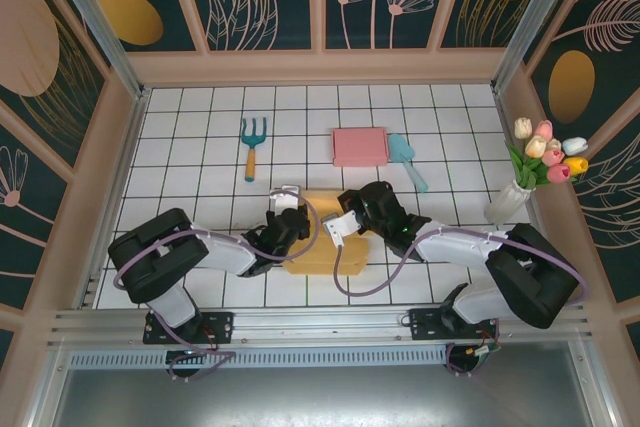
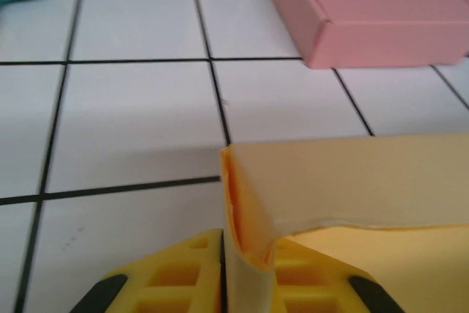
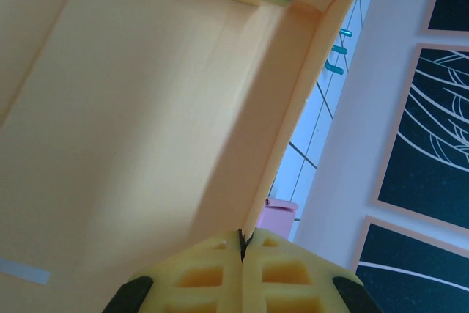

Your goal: Fold the paper box

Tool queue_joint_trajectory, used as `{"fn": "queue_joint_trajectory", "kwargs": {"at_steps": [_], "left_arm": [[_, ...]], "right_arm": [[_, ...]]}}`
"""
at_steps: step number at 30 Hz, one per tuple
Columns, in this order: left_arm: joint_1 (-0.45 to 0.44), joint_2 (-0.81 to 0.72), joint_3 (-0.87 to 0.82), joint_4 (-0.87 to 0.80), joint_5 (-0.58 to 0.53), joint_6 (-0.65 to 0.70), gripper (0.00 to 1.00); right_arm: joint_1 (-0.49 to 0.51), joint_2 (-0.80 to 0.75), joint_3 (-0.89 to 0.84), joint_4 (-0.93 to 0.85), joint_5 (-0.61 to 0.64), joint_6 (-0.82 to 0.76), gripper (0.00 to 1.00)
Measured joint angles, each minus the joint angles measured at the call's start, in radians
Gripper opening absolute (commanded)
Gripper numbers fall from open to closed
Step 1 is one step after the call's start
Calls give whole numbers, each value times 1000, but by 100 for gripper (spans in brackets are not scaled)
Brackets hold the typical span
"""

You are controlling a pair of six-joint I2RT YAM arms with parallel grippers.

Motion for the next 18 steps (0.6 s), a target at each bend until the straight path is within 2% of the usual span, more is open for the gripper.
{"fn": "queue_joint_trajectory", "kwargs": {"at_steps": [5, 12, 18], "left_arm": [[-14, 6, 37, -82, -111, -17, 16], [-14, -51, 8, -114, -127, 9, 23], [-5, -101, -35, -124, -118, 36, 48]], "right_arm": [[14, 0, 6, 13, -10, 0, 0], [22, 0, 8, 27, -27, 8, 0], [26, 0, 7, 31, -39, 27, 0]]}}
